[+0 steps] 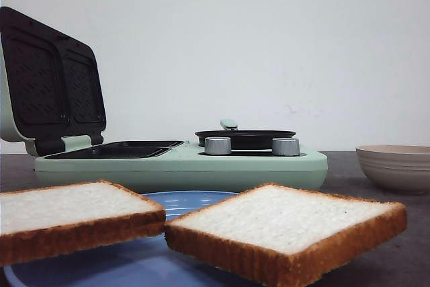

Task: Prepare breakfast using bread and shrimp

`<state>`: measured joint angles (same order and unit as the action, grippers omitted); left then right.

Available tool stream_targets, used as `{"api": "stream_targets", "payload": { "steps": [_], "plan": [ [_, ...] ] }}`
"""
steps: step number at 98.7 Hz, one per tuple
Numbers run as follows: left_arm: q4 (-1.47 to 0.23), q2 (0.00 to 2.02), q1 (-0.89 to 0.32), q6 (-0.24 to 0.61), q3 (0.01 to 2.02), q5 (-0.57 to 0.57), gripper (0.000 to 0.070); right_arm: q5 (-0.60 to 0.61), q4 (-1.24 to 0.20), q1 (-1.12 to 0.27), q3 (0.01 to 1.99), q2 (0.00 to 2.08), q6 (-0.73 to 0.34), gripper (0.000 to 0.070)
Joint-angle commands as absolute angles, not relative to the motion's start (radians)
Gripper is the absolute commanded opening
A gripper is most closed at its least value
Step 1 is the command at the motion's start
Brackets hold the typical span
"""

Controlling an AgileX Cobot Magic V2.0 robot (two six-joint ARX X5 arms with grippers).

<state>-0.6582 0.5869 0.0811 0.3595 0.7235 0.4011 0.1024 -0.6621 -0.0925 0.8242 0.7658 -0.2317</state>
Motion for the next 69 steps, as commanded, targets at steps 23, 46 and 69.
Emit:
{"api": "stream_targets", "payload": {
  "steps": [23, 46, 69],
  "plan": [
    [-0.838, 0.654, 0.055, 0.223, 0.732, 0.574, 0.0037, 0.237, -0.78, -0.096, 0.836, 0.776, -0.132, 0.0001],
    [-0.912, 0.734, -0.017, 0.176, 0.732, 0.655, 0.0285, 0.402, -0.771, -0.096, 0.836, 0.776, -0.093, 0.0154],
    [-0.974, 0.82, -0.108, 0.147, 0.732, 0.657, 0.0318, 0.434, -0.771, -0.107, 0.836, 0.776, -0.085, 0.0273]
  ]
}}
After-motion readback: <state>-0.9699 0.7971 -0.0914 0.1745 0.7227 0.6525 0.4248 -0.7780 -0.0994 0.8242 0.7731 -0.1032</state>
